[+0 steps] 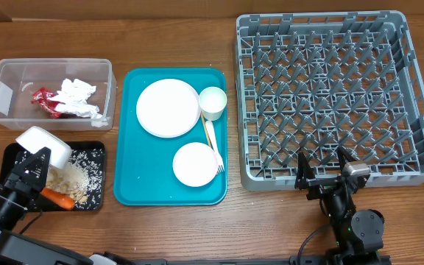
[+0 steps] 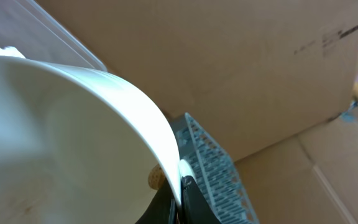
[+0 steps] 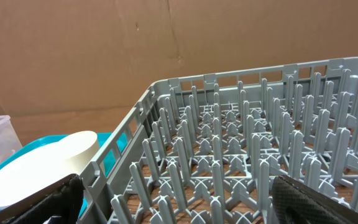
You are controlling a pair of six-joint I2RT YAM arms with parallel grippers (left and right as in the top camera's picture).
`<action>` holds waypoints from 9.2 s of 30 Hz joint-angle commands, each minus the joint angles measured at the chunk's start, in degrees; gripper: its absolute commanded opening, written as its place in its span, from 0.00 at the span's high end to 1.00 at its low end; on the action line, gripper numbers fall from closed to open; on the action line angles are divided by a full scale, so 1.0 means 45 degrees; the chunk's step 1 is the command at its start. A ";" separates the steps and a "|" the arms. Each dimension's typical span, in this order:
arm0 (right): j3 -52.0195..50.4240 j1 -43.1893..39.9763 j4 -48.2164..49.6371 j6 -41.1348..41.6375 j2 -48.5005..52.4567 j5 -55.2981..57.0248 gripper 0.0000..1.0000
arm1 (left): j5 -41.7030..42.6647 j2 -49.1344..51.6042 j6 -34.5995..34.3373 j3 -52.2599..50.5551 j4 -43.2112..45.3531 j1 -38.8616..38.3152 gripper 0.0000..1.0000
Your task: Sort waste into correct bins and load items into the dishwasher rack
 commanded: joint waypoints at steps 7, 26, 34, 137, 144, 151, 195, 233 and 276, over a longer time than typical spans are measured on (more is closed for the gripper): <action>-0.0131 -0.0049 0.0078 -0.0044 -0.0121 -0.0073 0.00 | -0.0058 -0.0029 0.0117 -0.0097 0.0257 0.0068 0.95; -0.0131 -0.0049 0.0078 -0.0044 -0.0121 -0.0073 0.00 | 0.0058 -0.0029 0.2118 -0.0097 -0.1423 -0.0024 0.95; -0.0131 -0.0049 0.0078 -0.0044 -0.0121 -0.0073 0.00 | -0.0257 -0.0029 0.2045 -0.0097 -0.1258 -0.0185 0.94; -0.0131 -0.0049 0.0078 -0.0044 -0.0121 -0.0073 0.00 | -1.7816 -0.0189 -1.2254 0.0398 0.4216 -1.8253 0.77; -0.0131 -0.0049 0.0078 -0.0044 -0.0121 -0.0073 0.00 | -1.7588 -0.0189 -1.2254 0.2516 0.2715 -1.8258 0.72; -0.0131 -0.0049 0.0078 -0.0044 -0.0121 -0.0073 0.00 | -1.5154 -0.0189 -1.2259 0.3895 0.2890 -1.8268 0.43; -0.0131 -0.0049 0.0078 -0.0044 -0.0121 -0.0073 0.00 | -1.8030 0.4522 -1.7724 0.7159 0.7242 -1.9302 0.27; -0.0131 -0.0049 0.0078 -0.0044 -0.0121 -0.0073 0.00 | -1.7136 0.6334 -1.6801 0.9462 0.3502 -1.8797 0.96; -0.0131 -0.0044 0.0083 -0.0039 -0.0121 -0.0083 0.00 | -0.0219 0.6290 -0.1355 1.0958 -0.1783 -1.6519 0.96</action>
